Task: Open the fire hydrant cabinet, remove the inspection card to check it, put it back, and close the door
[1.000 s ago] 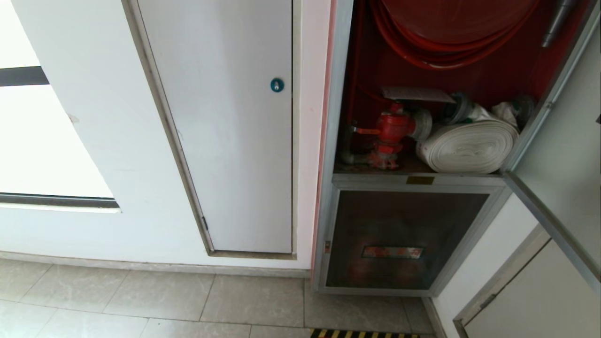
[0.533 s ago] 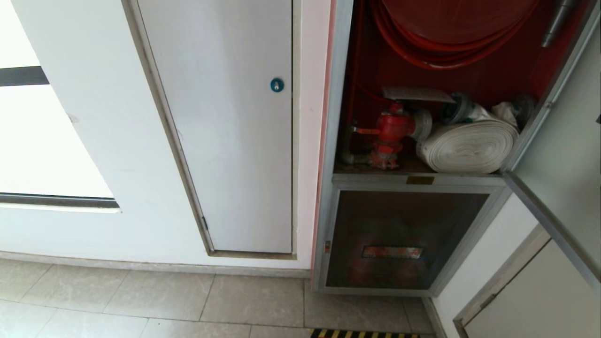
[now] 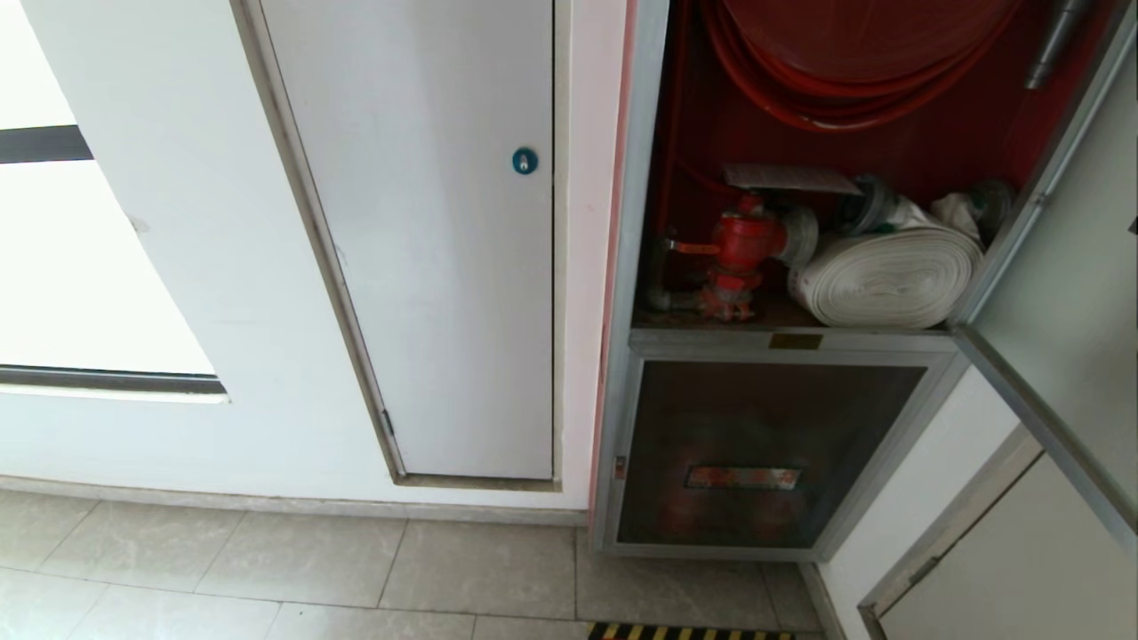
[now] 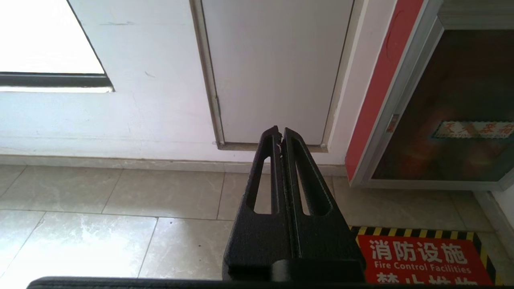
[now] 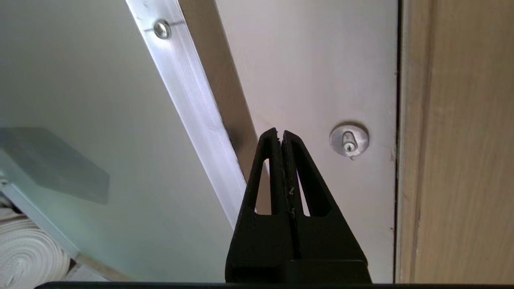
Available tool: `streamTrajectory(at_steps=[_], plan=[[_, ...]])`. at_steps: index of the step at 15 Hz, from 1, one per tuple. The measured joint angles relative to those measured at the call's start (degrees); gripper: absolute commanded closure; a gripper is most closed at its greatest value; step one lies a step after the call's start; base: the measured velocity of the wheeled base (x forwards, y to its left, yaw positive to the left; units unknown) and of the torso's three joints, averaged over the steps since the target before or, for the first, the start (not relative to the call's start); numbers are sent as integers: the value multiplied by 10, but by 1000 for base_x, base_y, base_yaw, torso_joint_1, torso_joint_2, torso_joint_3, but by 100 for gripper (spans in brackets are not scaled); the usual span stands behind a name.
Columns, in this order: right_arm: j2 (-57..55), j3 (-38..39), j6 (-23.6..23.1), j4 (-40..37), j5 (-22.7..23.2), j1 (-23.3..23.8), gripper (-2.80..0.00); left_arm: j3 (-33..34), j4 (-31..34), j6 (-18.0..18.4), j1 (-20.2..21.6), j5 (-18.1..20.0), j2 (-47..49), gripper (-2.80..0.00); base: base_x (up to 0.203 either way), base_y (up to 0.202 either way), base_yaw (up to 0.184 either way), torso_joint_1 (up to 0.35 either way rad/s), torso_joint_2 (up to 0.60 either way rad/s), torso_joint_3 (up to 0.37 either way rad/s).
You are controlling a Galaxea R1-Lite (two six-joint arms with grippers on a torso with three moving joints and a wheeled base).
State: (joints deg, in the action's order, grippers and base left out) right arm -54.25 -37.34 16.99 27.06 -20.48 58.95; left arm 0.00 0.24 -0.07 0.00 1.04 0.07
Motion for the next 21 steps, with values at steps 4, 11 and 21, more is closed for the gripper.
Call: streamTrajectory(at_steps=[4,11,21], plan=[[-18,-15,1,0,5,11,0,0,0,0,0,0,0,0,0,0,0,0,0,0],[-36,-16,0,-1,28,25,0,0,0,0,0,0,0,0,0,0,0,0,0,0],[-37,-14,-2,-5,76,26,0,0,0,0,0,0,0,0,0,0,0,0,0,0]])
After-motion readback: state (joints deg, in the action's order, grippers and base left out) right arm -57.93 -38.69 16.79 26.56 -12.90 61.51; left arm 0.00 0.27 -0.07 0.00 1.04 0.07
